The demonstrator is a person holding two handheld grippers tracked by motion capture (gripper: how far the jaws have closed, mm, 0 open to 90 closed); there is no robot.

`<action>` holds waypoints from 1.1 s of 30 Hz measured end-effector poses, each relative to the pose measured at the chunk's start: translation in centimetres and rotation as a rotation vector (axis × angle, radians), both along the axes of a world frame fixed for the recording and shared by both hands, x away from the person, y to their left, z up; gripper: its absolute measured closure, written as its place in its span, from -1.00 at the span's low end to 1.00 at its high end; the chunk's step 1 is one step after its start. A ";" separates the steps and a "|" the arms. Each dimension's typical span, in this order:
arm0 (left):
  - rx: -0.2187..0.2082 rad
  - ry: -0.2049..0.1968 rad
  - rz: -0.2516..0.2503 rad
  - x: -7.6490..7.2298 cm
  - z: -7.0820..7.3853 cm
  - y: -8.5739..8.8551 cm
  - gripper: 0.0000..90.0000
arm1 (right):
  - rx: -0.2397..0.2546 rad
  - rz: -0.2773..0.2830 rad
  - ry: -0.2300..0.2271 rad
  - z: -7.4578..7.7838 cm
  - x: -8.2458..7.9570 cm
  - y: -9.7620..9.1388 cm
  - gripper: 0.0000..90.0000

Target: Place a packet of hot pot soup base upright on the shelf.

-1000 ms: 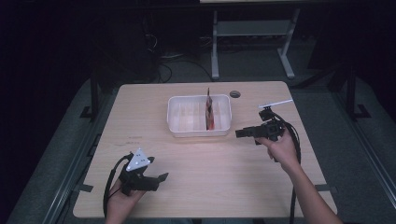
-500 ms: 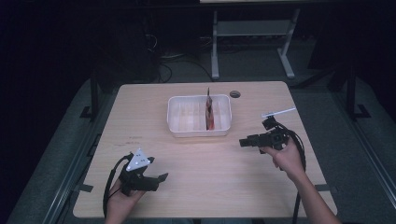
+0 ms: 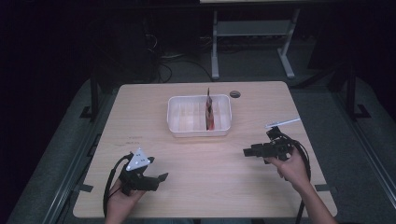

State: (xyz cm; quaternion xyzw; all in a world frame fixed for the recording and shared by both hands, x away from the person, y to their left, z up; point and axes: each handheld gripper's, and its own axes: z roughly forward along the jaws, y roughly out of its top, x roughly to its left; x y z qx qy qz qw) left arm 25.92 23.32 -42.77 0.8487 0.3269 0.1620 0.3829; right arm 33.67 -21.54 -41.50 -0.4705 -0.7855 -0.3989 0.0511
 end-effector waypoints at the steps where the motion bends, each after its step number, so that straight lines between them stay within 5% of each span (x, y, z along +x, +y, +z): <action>1: 0.000 0.000 0.000 0.0 0.0 0.0 -0.53 | 0.000 0.000 0.000 0.0 0.0 0.0 -0.01; 33: -0.004 0.023 -0.015 0.2 -0.4 -0.2 -0.53 | 0.025 -0.048 -0.021 -3.7 -4.9 -3.8 -0.04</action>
